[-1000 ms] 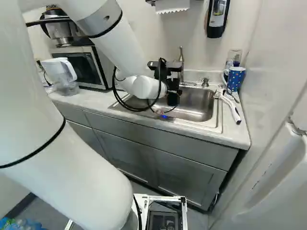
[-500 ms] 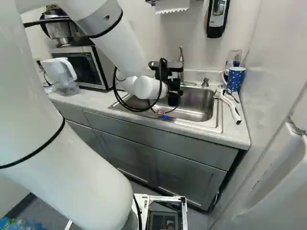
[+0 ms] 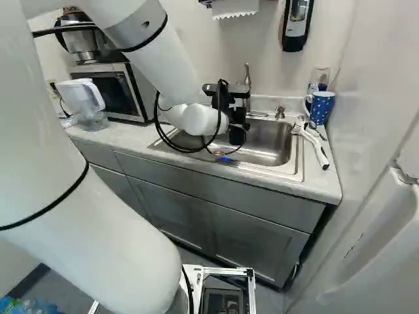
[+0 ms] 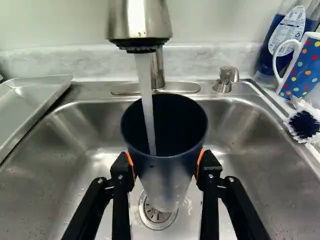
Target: Rinse the cup and place it in the tray
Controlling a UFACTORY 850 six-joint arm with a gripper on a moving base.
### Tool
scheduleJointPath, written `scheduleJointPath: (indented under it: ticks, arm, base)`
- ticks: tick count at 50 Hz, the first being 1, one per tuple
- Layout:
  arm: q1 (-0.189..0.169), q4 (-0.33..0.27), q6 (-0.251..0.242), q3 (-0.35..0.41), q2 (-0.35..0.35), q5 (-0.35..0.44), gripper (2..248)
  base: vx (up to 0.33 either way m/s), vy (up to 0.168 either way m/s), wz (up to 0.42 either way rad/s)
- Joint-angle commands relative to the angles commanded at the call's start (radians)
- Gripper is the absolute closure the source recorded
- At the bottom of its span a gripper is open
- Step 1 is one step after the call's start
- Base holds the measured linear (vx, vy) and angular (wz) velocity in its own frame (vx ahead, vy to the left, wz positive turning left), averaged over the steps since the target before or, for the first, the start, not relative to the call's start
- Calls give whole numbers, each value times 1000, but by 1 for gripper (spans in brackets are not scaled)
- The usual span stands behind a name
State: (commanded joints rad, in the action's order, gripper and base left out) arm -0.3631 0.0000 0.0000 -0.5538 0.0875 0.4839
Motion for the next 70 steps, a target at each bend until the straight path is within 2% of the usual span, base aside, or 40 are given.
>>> scheduleJointPath:
  ticks: [70]
  arm:
    - [1, 0, 0, 1, 1, 0, 125]
  base:
    - [0, 0, 0]
